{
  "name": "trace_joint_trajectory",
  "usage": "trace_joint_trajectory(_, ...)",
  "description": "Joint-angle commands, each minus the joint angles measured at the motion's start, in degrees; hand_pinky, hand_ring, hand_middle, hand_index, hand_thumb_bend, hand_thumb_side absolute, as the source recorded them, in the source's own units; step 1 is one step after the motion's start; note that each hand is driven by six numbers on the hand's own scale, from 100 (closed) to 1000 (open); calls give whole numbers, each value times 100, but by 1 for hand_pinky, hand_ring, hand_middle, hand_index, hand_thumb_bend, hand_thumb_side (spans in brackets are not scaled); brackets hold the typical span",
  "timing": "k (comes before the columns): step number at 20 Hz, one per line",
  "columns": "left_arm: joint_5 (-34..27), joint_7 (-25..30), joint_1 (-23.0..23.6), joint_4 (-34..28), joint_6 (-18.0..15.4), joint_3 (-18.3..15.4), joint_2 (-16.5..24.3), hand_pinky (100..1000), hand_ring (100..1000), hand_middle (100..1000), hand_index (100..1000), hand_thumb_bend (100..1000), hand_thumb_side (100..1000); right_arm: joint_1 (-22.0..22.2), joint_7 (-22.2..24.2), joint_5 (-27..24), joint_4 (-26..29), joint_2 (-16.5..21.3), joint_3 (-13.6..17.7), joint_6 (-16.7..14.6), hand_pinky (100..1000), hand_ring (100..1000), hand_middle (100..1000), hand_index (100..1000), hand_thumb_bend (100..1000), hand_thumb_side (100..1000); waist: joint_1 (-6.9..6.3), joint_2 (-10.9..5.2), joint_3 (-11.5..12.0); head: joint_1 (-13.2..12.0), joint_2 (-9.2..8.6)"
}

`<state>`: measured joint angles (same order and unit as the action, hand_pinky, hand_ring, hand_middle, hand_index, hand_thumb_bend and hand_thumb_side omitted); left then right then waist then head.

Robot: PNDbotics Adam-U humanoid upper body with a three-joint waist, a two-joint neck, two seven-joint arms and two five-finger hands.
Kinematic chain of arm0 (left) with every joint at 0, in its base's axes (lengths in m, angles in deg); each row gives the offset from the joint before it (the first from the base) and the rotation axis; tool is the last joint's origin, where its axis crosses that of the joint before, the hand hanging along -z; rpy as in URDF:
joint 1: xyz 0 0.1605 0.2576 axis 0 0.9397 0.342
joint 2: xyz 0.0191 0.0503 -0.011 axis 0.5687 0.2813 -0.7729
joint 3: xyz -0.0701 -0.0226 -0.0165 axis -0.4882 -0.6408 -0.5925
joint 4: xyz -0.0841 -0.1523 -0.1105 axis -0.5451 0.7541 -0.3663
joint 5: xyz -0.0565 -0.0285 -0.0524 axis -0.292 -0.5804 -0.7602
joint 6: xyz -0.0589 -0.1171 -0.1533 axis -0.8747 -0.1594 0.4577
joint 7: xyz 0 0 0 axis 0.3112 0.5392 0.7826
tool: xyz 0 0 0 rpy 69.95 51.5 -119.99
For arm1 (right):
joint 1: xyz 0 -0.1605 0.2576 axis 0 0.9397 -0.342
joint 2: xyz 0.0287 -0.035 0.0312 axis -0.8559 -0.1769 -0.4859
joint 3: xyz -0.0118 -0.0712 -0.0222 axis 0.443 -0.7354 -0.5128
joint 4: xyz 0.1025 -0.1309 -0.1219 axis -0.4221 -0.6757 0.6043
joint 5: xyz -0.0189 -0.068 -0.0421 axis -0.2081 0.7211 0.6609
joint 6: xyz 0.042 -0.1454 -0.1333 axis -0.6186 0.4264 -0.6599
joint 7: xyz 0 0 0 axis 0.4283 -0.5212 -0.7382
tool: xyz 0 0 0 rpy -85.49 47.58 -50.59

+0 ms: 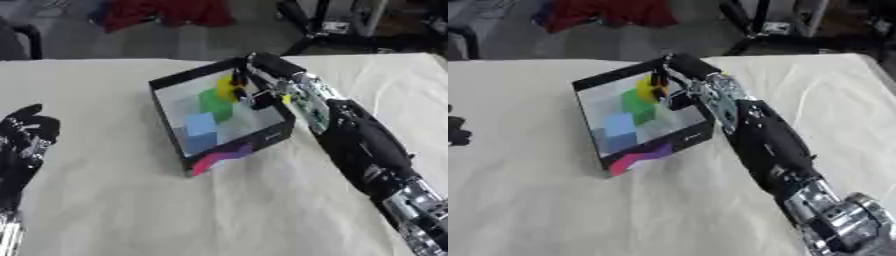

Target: Pick up objects on the table and place them in the box.

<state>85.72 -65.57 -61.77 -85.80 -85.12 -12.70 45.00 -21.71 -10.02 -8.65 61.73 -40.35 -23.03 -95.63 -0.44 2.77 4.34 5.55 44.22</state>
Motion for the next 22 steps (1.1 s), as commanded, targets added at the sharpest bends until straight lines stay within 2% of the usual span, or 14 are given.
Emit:
trace_joint_trajectory(1, 33, -18, -64, -124, -6, -33, 29, 632, 586, 618, 813, 747, 670, -80, 12, 24, 3, 114, 57, 62, 804, 780, 752, 877, 308, 596, -81, 7, -11, -41, -10)
trace_joint_trajectory(2, 33, -20, -61, -122, -5, -35, 30, 633, 586, 618, 814, 747, 670, -78, 40, 2, 8, 127, 63, 84, 809, 788, 800, 904, 337, 646, -81, 7, -18, -46, -10)
trace_joint_trajectory(4, 34, -23, -53, -113, -1, -38, 31, 633, 586, 618, 814, 747, 670, -77, 97, -105, 59, 175, 73, 134, 819, 810, 863, 933, 368, 686, -79, 3, -36, -63, -10)
trace_joint_trajectory(8, 40, -36, -36, -106, -2, -55, 38, 633, 586, 618, 814, 747, 670, -89, 205, -487, 338, 342, 64, 217, 834, 839, 931, 960, 384, 700, -68, -8, -78, -101, -10)
trace_joint_trajectory(14, 46, -50, -11, -103, -1, -72, 53, 634, 586, 617, 814, 747, 670, -148, 411, -1106, 829, 694, 65, 397, 841, 851, 944, 964, 373, 685, -57, -19, -125, -121, -10)
trace_joint_trajectory(15, 46, -51, -8, -103, 0, -74, 55, 634, 586, 617, 814, 747, 670, -160, 424, -1218, 881, 758, 87, 446, 841, 851, 943, 960, 257, 729, -57, -20, -131, -127, -10)
trace_joint_trajectory(16, 46, -51, -5, -102, 1, -75, 57, 634, 586, 617, 815, 747, 670, -170, 426, -1339, 922, 817, 111, 501, 841, 850, 939, 958, 357, 680, -56, -20, -135, -130, -10)
trace_joint_trajectory(22, 48, -43, 5, -100, 1, -74, 64, 634, 586, 617, 815, 747, 671, -269, 321, -1976, 886, 1131, 314, 869, 835, 843, 925, 947, 324, 681, -54, -21, -155, -140, -10)
